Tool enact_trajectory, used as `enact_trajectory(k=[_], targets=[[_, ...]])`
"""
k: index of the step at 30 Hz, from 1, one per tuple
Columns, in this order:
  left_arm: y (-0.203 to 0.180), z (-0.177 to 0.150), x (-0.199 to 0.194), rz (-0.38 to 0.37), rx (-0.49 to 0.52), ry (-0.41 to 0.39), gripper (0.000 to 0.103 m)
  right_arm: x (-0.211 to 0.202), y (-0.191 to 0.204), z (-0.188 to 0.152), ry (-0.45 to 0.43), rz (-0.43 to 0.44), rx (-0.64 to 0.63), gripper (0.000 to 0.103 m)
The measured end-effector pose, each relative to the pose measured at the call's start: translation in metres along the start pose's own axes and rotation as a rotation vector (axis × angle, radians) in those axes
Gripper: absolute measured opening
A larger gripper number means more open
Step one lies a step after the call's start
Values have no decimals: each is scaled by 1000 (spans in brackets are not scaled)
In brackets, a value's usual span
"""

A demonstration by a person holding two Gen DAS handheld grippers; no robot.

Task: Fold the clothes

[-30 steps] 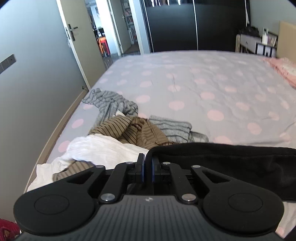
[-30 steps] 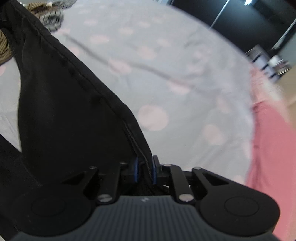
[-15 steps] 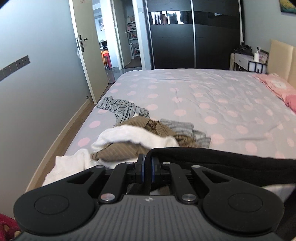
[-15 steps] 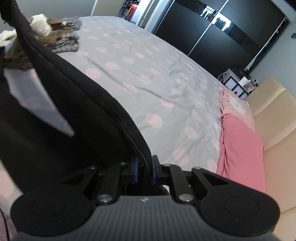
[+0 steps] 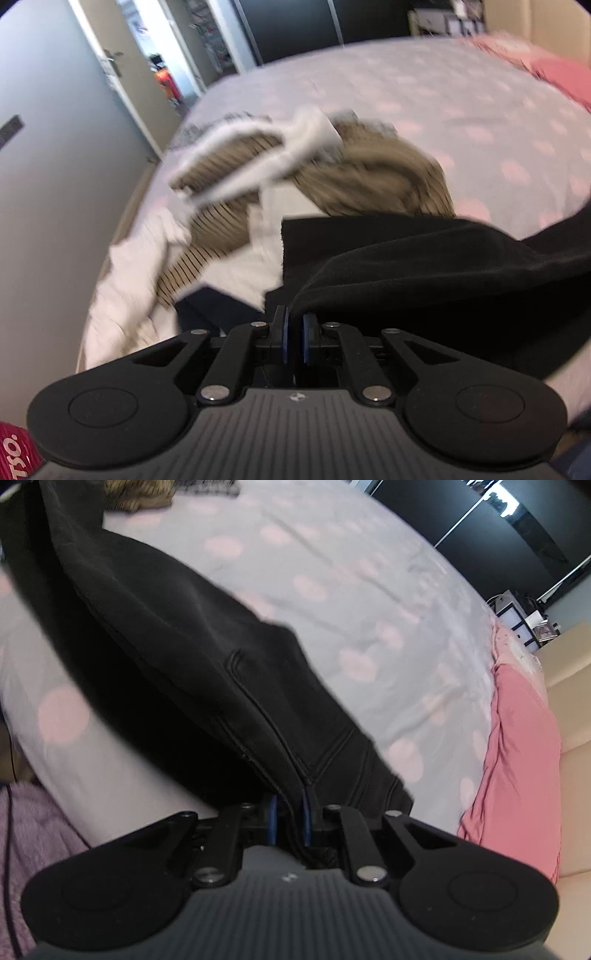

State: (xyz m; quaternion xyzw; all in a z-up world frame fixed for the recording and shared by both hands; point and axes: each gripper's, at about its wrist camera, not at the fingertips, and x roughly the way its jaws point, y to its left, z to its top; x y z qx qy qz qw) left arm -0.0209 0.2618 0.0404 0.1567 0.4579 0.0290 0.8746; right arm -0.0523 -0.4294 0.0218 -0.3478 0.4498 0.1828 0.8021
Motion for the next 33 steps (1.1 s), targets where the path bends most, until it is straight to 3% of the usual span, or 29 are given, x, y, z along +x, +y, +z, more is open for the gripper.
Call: enact_trajectory(k=[5, 11, 16, 20, 24, 29, 33], targets=[[-16, -27, 11, 13, 117, 77, 5, 23, 25, -16, 68, 12, -54, 15], [-30, -41, 29, 9, 225, 176, 9, 47, 30, -22, 119, 60, -19, 17], [-22, -44, 23, -61, 217, 223, 16, 53, 30, -32, 153, 104, 28, 33], [-9, -48, 1, -139, 197, 194, 16, 30, 14, -41, 136, 133, 89, 42], [7, -41, -21, -237, 95, 127, 24, 2, -15, -37, 48, 147, 261, 49], [5, -22, -25, -316, 16, 34, 26, 13, -25, 7, 25, 20, 449, 51], [-11, -12, -9, -270, 5, 54, 27, 32, -6, 49, 17, 18, 475, 52]])
